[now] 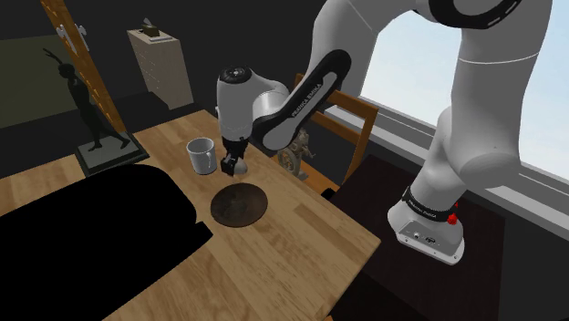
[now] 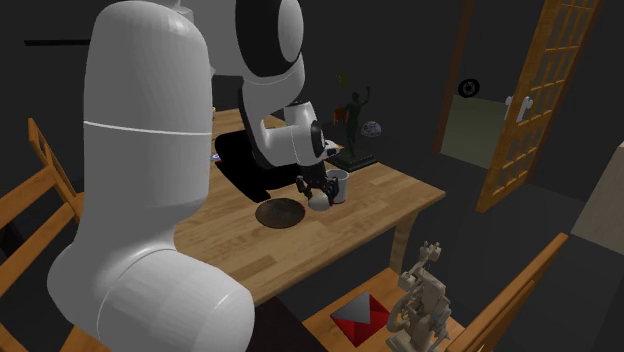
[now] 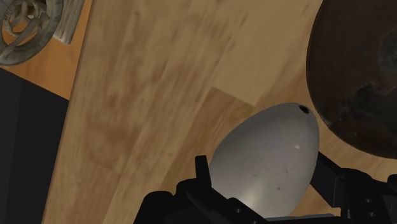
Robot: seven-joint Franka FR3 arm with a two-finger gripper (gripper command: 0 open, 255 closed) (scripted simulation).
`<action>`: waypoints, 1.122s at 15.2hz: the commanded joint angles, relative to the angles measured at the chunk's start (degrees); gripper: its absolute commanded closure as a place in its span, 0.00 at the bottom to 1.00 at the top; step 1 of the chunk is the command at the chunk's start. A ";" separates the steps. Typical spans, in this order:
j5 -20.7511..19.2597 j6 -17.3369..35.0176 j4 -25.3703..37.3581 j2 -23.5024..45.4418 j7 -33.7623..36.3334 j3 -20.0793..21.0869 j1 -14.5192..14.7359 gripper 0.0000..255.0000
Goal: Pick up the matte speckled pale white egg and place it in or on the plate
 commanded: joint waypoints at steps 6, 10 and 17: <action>2.75 -4.36 0.24 -4.32 -2.59 1.25 -0.69 1.00; 4.18 -6.90 0.74 -6.49 -3.98 1.74 -0.94 1.00; 4.12 -8.93 -2.35 -10.63 0.95 3.90 2.04 1.00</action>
